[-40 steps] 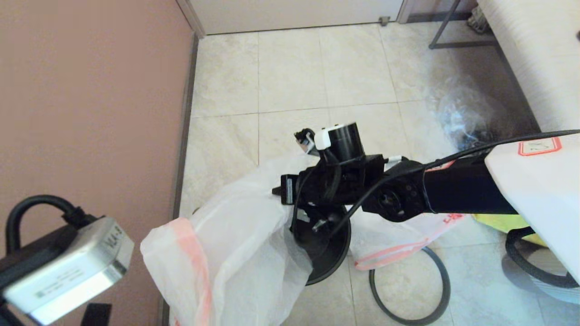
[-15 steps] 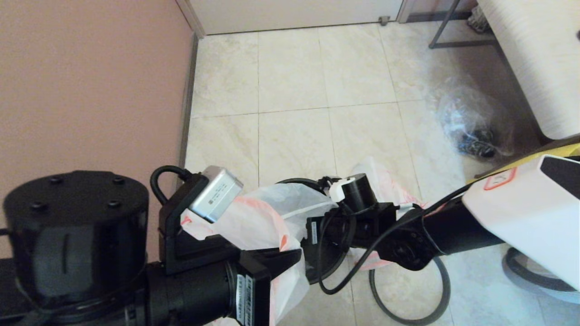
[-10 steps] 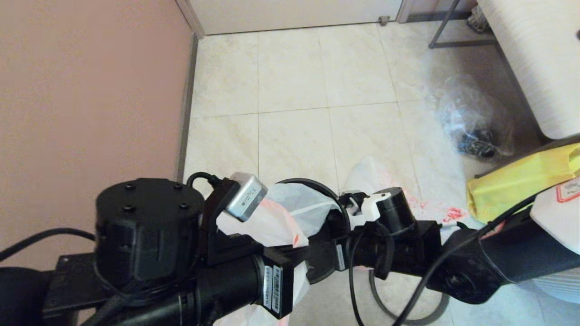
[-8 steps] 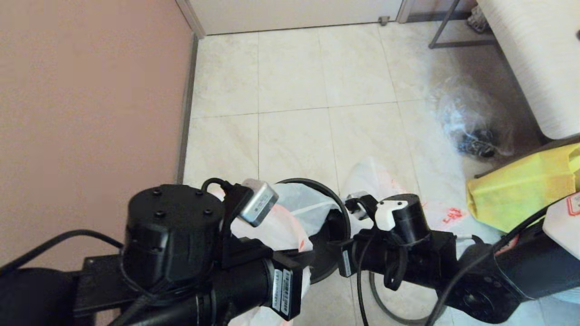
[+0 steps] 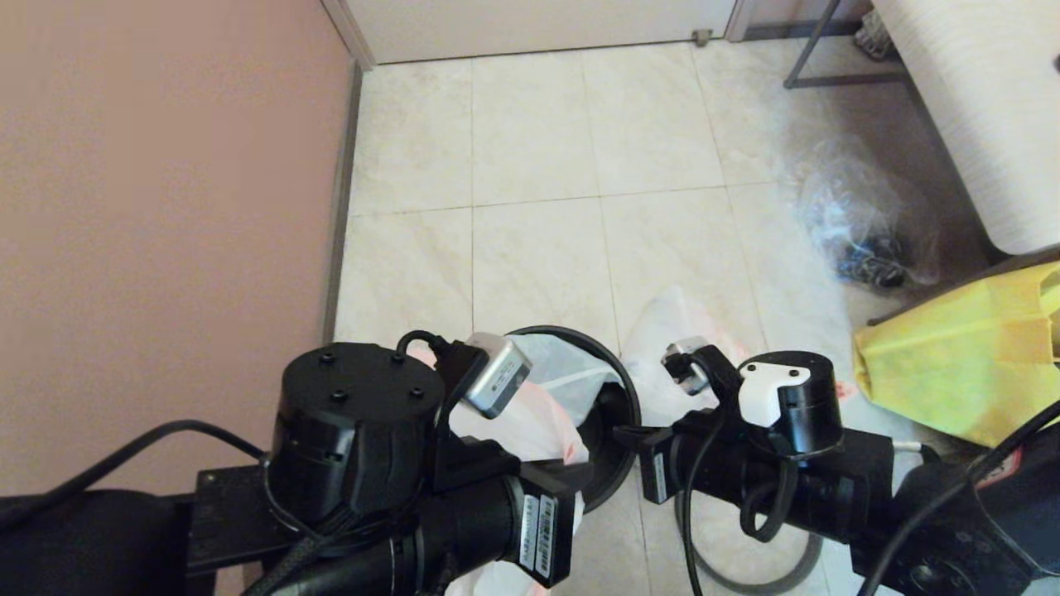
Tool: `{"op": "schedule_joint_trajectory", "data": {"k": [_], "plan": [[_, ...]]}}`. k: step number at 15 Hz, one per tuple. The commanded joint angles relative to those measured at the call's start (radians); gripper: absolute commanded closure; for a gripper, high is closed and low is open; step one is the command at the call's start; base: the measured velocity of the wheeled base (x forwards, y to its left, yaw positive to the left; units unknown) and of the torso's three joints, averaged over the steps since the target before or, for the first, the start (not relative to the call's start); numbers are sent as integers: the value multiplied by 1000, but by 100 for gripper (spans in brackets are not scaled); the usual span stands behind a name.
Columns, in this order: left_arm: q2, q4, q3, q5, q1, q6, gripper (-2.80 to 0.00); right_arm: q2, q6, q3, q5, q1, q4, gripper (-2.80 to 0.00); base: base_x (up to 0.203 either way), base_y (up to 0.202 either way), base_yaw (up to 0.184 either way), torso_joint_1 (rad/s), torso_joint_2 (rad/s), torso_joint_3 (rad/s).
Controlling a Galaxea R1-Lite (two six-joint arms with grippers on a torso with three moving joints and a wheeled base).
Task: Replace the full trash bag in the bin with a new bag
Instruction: Put the new garbage bag on the trash can
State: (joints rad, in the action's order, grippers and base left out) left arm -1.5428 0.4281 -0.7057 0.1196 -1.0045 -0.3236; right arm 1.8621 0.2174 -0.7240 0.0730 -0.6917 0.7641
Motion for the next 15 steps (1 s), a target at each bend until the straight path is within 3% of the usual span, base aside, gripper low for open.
{"op": "schedule_joint_trajectory", "data": {"k": [1,4,6,7,9,12,15], "plan": [[-1,1,-5,2,0,-2,0,-57,-1,2,0,3,-51,0,0,0,0,0,0,0],[-46,-3,-55,48,4,-2,0,-160,-68,17,-31,30,-210,0,0,0,0,0,0,0],[-125,-2,-102,110,10,-2,0,-183,-88,19,-172,47,-218,0,0,0,0,0,0,0],[-169,-2,-134,140,23,-2,0,-201,-99,26,-189,50,-218,0,0,0,0,0,0,0],[-201,0,-167,157,39,-4,0,-245,-111,57,-189,47,-218,0,0,0,0,0,0,0],[-199,-2,-159,156,38,-5,0,-246,-208,80,-189,94,-226,0,0,0,0,0,0,0],[-201,-2,-159,155,40,-6,0,-250,-220,81,-203,122,-235,0,0,0,0,0,0,0]]}}
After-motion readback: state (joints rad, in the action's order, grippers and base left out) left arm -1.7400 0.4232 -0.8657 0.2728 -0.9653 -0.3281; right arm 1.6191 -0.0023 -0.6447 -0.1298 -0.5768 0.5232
